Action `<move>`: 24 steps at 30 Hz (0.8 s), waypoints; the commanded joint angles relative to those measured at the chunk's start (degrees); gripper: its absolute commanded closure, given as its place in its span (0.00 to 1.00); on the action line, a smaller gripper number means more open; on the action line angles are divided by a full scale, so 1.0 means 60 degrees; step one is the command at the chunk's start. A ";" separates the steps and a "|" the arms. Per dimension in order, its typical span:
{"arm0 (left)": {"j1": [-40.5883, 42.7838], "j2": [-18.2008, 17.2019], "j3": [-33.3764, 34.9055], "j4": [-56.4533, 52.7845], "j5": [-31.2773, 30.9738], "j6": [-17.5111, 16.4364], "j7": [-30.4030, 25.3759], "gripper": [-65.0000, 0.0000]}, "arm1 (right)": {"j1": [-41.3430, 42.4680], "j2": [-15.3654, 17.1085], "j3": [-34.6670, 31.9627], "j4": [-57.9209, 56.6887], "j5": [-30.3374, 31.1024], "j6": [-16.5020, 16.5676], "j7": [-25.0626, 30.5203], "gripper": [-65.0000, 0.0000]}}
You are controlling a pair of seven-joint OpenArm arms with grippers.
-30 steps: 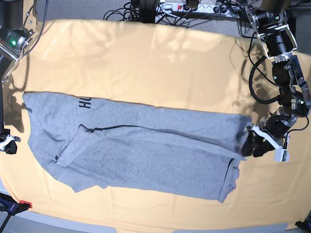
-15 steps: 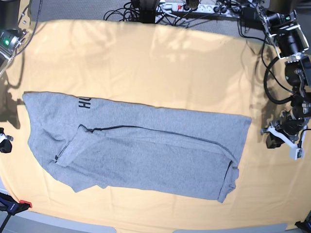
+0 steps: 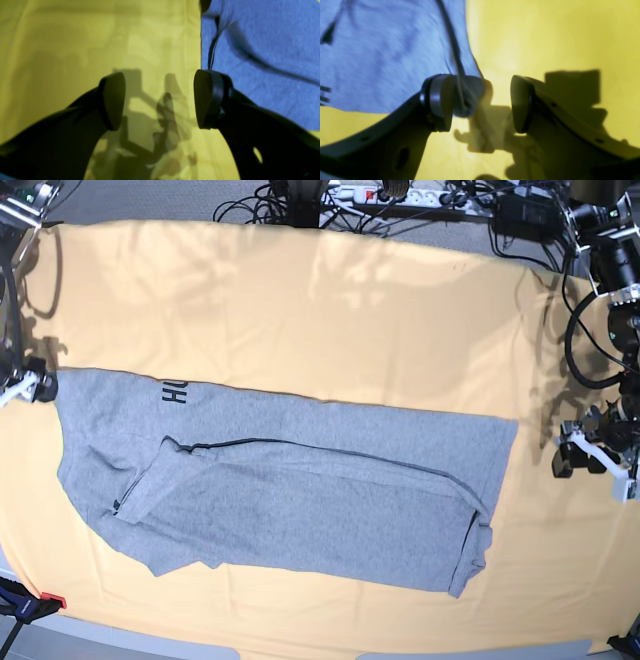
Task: Layout the t-shirt on the table in an organized manner, then fold the t-shirt properly
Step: 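Move both grippers to the shirt's collar-side corners and grasp them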
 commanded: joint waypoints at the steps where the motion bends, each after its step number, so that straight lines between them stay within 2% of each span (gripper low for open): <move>1: -0.0102 -0.0240 -0.0062 0.0135 -0.0113 0.0007 -0.0211 0.33 | 0.0113 0.0189 0.0076 0.0160 0.0131 -0.0015 0.0178 0.42; 7: 0.0182 -0.0375 -0.0062 0.0135 -0.0084 0.0007 -0.0215 0.33 | -0.0025 -0.0357 0.0608 0.0157 0.0160 -0.0004 0.0171 0.42; 15: 0.0204 -0.0860 -0.0062 0.0135 -0.0266 0.0007 -0.0208 0.33 | -0.0029 -0.1402 0.2441 -0.0022 0.0149 0.0437 0.0102 0.42; 17: 0.0204 -0.0874 -0.0062 0.0135 -0.0313 0.0007 -0.0211 0.33 | -0.0033 -0.1647 0.2736 -0.0259 0.0415 0.0510 0.0102 0.42; 20: 0.0208 -0.0871 -0.0062 0.0135 -0.0306 0.0007 -0.0204 0.33 | -0.0025 -0.1880 0.2889 -0.0583 0.0878 0.0703 0.0109 0.42; 24: 0.0208 -0.0871 -0.0062 0.0135 -0.0317 0.0007 -0.0204 0.33 | -0.0120 -0.2138 0.2885 -0.0634 0.0896 0.0729 0.0076 0.42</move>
